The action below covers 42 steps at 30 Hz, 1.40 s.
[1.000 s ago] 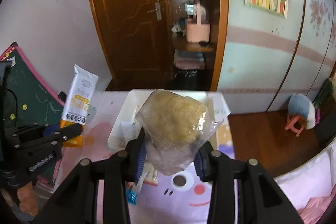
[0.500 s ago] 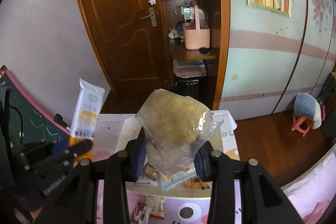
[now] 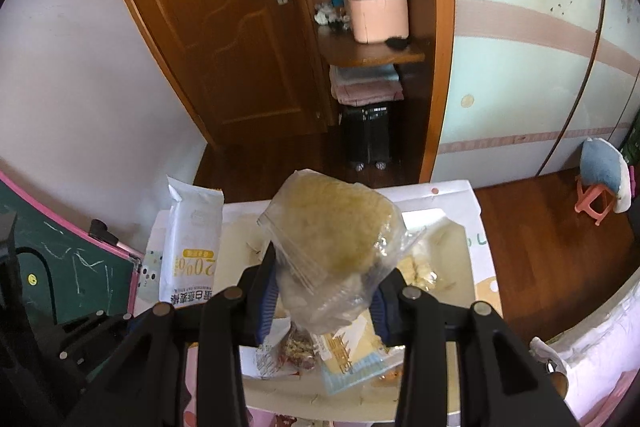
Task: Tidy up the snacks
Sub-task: 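Carry both snacks into the white tray and open both tools, then withdraw both tools from the tray back over the remaining snacks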
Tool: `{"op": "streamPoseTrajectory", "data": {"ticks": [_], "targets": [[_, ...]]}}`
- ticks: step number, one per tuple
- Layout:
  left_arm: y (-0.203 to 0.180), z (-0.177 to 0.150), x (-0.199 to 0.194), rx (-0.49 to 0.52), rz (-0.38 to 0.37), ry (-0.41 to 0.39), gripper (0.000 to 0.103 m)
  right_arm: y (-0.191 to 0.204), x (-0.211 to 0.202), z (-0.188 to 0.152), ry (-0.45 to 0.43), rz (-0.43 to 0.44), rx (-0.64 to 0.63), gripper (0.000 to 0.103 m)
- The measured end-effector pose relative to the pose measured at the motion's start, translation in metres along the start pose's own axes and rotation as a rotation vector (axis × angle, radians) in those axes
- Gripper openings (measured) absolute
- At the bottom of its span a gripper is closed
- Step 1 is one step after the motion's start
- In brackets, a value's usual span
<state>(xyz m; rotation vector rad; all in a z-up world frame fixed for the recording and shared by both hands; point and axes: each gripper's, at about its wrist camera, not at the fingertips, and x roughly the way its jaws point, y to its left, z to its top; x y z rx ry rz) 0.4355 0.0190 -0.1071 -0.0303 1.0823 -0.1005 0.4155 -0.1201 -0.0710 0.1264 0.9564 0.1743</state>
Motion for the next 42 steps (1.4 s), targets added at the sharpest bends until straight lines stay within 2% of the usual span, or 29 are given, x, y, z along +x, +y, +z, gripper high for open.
{"op": "streamPoseTrajectory", "data": {"ticks": [3,5,7,9,10,14,31,42], "targets": [[0.0,-0.001,0.008,0.016,0.02,0.012,0.019,-0.001,0.016,0.002,0.043,0.023,0.017,0.04],[0.0,-0.002,0.011,0.035,0.038,0.016,0.031,-0.003,0.023,0.002,0.065,0.033,0.047,0.04],[0.0,-0.005,0.012,0.053,0.059,0.006,0.06,-0.006,0.028,0.001,0.082,0.041,0.069,0.043],[0.0,-0.006,0.01,0.063,0.083,-0.017,0.074,-0.008,0.028,0.001,0.082,0.044,0.075,0.047],[0.001,-0.007,0.008,0.064,0.087,-0.028,0.076,-0.008,0.027,0.0,0.078,0.04,0.072,0.048],[0.007,-0.009,0.004,0.043,0.082,-0.034,0.08,-0.008,0.02,-0.001,0.069,0.038,0.064,0.05],[0.008,-0.02,-0.04,-0.018,0.093,-0.089,0.08,-0.01,-0.026,-0.01,0.022,0.022,0.021,0.051],[-0.001,-0.051,-0.083,-0.051,0.092,-0.118,0.08,-0.009,-0.077,-0.034,-0.012,0.042,-0.006,0.051]]}}
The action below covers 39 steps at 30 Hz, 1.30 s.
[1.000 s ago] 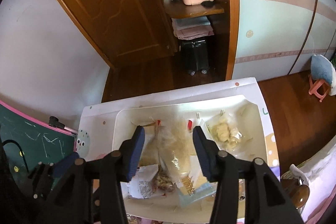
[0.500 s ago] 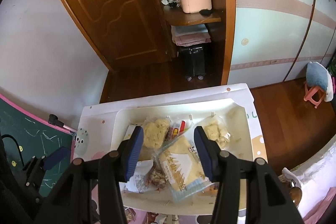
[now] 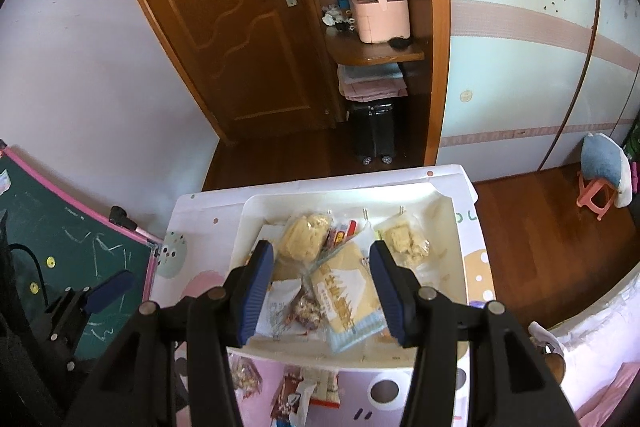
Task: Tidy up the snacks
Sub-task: 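Withdraw both tools from the tray back over the remaining snacks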
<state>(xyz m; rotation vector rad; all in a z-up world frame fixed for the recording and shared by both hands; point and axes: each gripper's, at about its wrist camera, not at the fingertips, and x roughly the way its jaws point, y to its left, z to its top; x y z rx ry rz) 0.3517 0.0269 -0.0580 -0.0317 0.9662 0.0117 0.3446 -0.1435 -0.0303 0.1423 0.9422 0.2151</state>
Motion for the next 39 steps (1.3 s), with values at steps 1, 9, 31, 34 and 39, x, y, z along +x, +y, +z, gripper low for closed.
{"op": "streamPoseTrajectory", "data": {"ticks": [1,9,31,34,39], "targets": [[-0.001,-0.003,-0.005,-0.002,0.0,-0.005,0.08,0.0,-0.006,-0.003,-0.002,0.002,-0.002,0.051],[-0.007,-0.034,-0.049,-0.015,0.0,-0.046,0.08,0.002,-0.045,-0.033,-0.024,0.003,-0.031,0.051],[0.005,-0.123,-0.123,-0.094,0.071,-0.085,0.081,0.019,-0.112,-0.13,-0.106,-0.085,-0.217,0.059],[0.013,-0.128,-0.123,-0.097,0.08,-0.085,0.081,0.018,-0.107,-0.14,-0.095,-0.088,-0.205,0.059],[0.033,-0.135,-0.105,-0.098,0.087,-0.043,0.082,0.018,-0.078,-0.154,-0.013,-0.074,-0.195,0.058]]}}
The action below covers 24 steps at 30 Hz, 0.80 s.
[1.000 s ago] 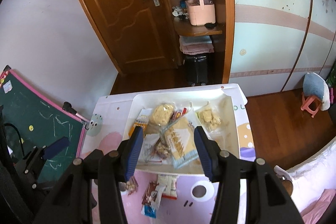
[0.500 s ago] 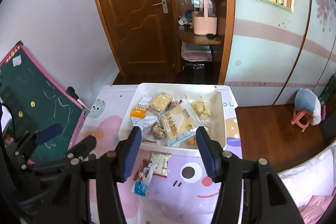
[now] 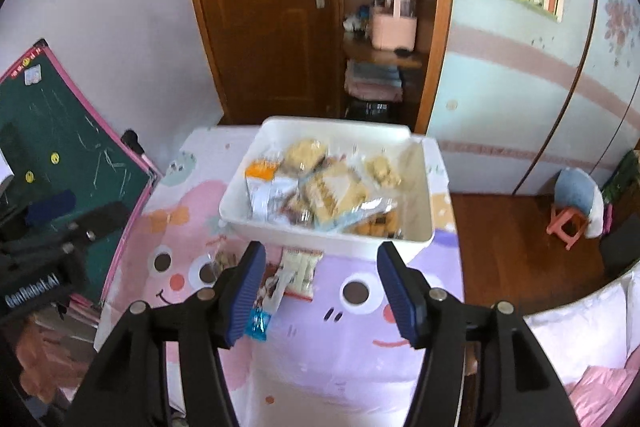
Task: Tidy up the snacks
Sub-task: 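Withdraw both tools from the tray back over the remaining snacks, then grasp the clear bag of dark candies with the left tool while the right tool grasps the brown chocolate bar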
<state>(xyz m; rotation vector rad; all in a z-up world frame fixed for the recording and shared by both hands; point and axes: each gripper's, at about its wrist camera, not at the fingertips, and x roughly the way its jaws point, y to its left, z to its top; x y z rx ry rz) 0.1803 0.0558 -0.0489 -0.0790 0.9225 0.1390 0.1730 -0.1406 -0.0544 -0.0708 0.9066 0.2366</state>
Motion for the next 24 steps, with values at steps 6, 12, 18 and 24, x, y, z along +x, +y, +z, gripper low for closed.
{"op": "streamPoseTrajectory", "data": {"ticks": [6,12,18,24], "targets": [[0.023,-0.007,0.05,0.019,0.009,0.103,0.082,0.01,0.051,-0.017,0.113,0.034,0.058,0.058],[0.044,-0.013,0.119,-0.003,0.0,0.224,0.082,0.021,0.105,-0.028,0.215,0.047,0.117,0.058],[0.048,-0.023,0.198,-0.033,-0.059,0.367,0.082,0.034,0.161,-0.04,0.313,0.052,0.165,0.058],[0.04,-0.036,0.26,-0.093,-0.129,0.506,0.082,0.044,0.203,-0.052,0.39,0.061,0.182,0.058]]}}
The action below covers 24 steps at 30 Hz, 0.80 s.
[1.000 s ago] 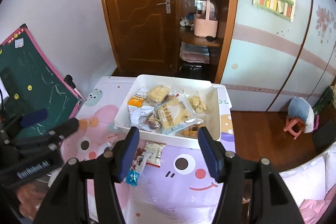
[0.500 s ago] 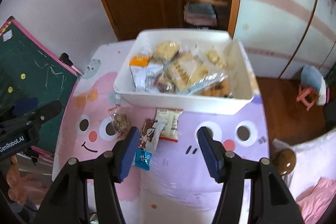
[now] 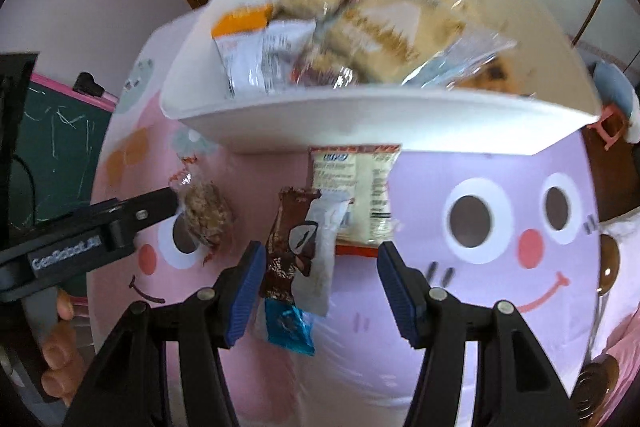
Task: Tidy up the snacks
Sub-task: 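Grasp the clear bag of dark candies with the left tool while the right tool grasps the brown chocolate bar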
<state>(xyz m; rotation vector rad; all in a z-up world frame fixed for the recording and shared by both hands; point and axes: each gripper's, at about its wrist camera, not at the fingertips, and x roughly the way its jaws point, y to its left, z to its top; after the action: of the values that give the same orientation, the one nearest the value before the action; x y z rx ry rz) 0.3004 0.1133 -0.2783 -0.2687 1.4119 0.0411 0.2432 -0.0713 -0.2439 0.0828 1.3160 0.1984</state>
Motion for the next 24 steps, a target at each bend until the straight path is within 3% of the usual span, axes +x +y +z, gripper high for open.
{"op": "streamPoseTrajectory", "data": {"ticks": [5,12,14,15,16,17,18,24], "targets": [[-0.006,0.006,0.028,-0.003,-0.013,0.061,0.082,0.004,0.019,0.001,0.028,-0.011,0.015,0.059],[-0.008,0.008,0.041,-0.026,-0.037,0.072,0.079,0.011,0.03,-0.002,0.032,-0.038,0.002,0.058],[-0.009,0.006,0.042,-0.026,-0.043,0.074,0.075,0.012,0.031,-0.004,0.025,-0.055,-0.003,0.053],[-0.01,0.005,0.042,-0.017,-0.043,0.07,0.07,0.014,0.033,-0.004,0.025,-0.049,-0.008,0.042],[-0.011,0.005,0.042,-0.007,-0.044,0.067,0.062,0.015,0.034,-0.004,0.03,-0.031,-0.012,0.022],[-0.013,0.005,0.041,0.002,-0.044,0.063,0.056,0.011,0.035,-0.002,0.045,-0.012,-0.011,0.014],[-0.015,0.004,0.04,0.011,-0.05,0.062,0.044,0.011,0.037,-0.002,0.056,-0.012,-0.007,0.012],[-0.025,-0.001,0.038,0.063,-0.02,0.061,0.04,0.013,0.029,-0.004,0.024,0.008,-0.013,0.01]]}}
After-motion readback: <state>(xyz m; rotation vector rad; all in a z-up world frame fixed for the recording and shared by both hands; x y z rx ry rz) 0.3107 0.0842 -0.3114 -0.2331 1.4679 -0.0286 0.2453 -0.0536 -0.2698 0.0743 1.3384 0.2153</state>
